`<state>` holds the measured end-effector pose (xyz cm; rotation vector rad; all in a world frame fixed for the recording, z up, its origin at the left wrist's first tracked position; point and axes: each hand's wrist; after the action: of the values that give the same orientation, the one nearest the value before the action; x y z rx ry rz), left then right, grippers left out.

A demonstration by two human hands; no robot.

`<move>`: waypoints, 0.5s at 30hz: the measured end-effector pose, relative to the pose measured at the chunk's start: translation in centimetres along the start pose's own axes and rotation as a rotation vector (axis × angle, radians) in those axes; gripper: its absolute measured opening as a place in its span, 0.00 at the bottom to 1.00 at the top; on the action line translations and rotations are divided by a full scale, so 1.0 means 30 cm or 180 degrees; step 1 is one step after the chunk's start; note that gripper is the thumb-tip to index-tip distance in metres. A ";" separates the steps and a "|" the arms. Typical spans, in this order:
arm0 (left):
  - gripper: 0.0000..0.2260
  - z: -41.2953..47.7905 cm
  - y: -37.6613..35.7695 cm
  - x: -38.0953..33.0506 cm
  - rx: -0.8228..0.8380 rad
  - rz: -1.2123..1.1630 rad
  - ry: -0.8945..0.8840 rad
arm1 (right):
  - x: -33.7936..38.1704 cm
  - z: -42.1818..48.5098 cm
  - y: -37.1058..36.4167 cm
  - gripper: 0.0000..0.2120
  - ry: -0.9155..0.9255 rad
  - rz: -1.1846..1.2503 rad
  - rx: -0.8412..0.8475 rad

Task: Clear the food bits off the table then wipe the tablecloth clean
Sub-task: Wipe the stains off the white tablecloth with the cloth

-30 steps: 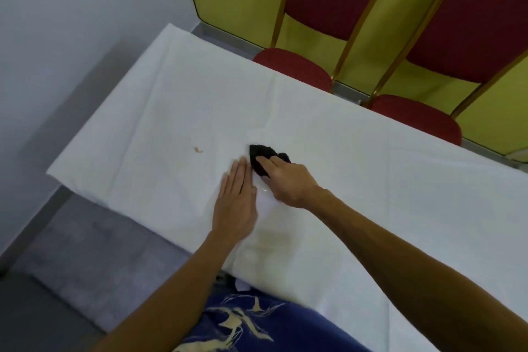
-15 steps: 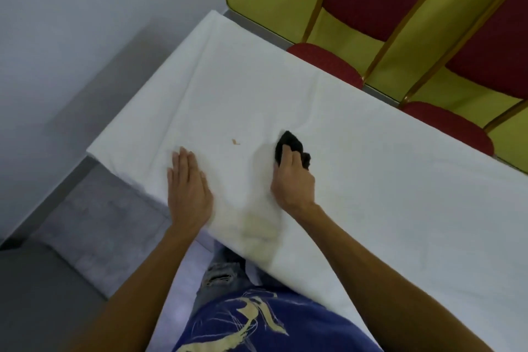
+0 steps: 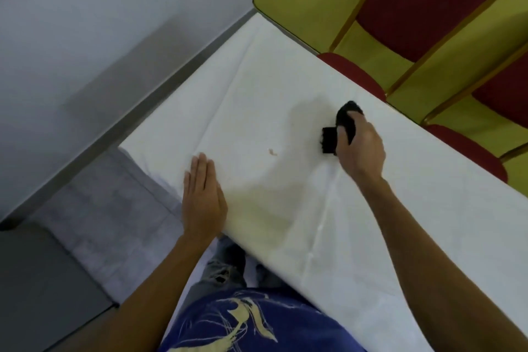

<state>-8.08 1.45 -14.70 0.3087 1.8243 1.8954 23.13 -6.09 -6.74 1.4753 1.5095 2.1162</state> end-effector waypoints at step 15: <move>0.22 0.126 -0.005 0.129 0.0024 0.0094 -0.0270 | 0.280 -0.340 -0.299 0.22 0.1120 -0.0076 0.1773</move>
<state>-9.54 6.65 -15.19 0.4147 1.7805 1.8666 7.56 -3.19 -8.70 1.2410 2.3820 2.1253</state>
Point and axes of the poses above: each hand's wrist, its own z-axis towards the middle knuckle, its own y-axis out of the back of the hand, x = y × z, and after that the axes turned 12 degrees about z, right-handed
